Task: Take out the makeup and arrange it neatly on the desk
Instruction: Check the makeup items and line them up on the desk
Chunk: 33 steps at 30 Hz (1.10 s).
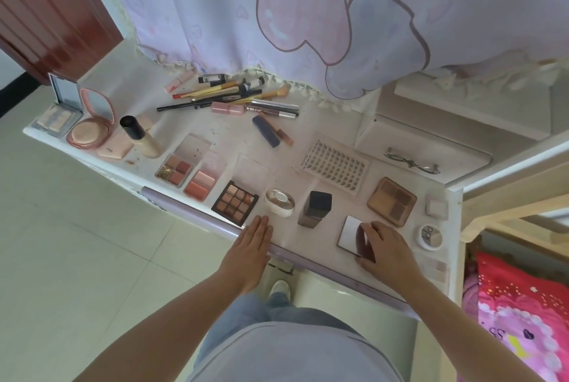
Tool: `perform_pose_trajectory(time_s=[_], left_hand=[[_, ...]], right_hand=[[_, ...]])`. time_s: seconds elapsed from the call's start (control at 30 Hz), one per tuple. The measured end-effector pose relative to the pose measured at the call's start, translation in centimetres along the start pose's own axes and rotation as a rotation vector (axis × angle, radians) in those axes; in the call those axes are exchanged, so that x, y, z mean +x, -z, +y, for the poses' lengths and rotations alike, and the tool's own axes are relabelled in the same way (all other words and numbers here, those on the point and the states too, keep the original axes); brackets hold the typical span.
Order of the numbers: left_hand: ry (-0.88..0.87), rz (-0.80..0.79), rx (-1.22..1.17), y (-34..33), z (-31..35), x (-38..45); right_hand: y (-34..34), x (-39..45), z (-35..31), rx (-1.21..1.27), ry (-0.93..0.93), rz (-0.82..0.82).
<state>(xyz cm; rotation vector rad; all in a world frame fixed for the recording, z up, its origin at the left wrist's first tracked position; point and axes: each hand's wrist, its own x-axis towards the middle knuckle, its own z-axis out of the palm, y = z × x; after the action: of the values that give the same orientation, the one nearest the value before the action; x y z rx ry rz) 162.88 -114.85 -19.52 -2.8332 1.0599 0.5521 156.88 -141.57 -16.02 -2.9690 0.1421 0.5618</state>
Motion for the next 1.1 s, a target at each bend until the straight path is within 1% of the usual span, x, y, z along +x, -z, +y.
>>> perform_pose_trajectory(time_s=[0.03,0.07,0.1,0.2,0.27,0.33,0.4,0.5,0.53,0.57,0.6,0.67,0.8,0.93,1.1], left_hand=[[0.012,-0.032,-0.042,0.3,0.1,-0.2],[0.024,-0.056,-0.061,0.5,0.1,-0.1],[0.011,-0.115,-0.031,0.7,0.1,-0.1],[0.047,-0.159,-0.1,1.5,0.4,-0.2],[0.058,-0.183,-0.188,2.7,1.1,-0.5],[0.052,-0.177,-0.385,3.9,2.0,-1.2],[0.034,-0.163,-0.639,5.7,3.1,-2.0],[0.002,-0.203,-1.085,8.6,4.6,-3.3],[-0.044,-0.231,-1.18,9.5,4.8,-3.6],[-0.094,-0.244,-1.224,10.2,4.9,-3.8],[-0.125,-0.246,-1.252,10.7,4.8,-4.0],[-0.13,-0.227,-1.277,11.5,4.7,-4.4],[-0.142,-0.129,-1.245,12.7,5.2,-5.3],[-0.155,-0.088,-1.193,13.1,6.4,-5.4],[-0.127,-0.062,-1.164,14.2,8.8,-4.0]], right_hand=[[-0.5,0.0,0.0,-0.045,0.024,0.055],[-0.7,0.0,0.0,-0.073,0.025,0.078],[-0.8,0.0,-0.2,-0.064,0.006,0.074],[-1.1,-0.2,-0.1,-0.064,-0.004,0.113],[-0.8,-0.9,-0.3,-0.013,0.012,0.134],[0.2,-2.2,-1.0,0.073,0.045,0.129],[1.8,-3.9,-2.3,0.226,0.041,0.126],[4.0,-6.5,-4.6,0.334,0.115,0.11],[4.8,-7.2,-5.3,0.361,0.143,0.111],[5.5,-7.9,-5.9,0.38,0.165,0.115],[6.2,-8.5,-6.4,0.403,0.184,0.13],[6.9,-9.6,-6.8,0.445,0.183,0.155],[7.8,-11.3,-6.8,0.528,0.203,0.173],[8.4,-11.5,-5.4,0.469,0.269,0.193],[9.8,-10.9,-2.7,0.438,0.309,0.164]])
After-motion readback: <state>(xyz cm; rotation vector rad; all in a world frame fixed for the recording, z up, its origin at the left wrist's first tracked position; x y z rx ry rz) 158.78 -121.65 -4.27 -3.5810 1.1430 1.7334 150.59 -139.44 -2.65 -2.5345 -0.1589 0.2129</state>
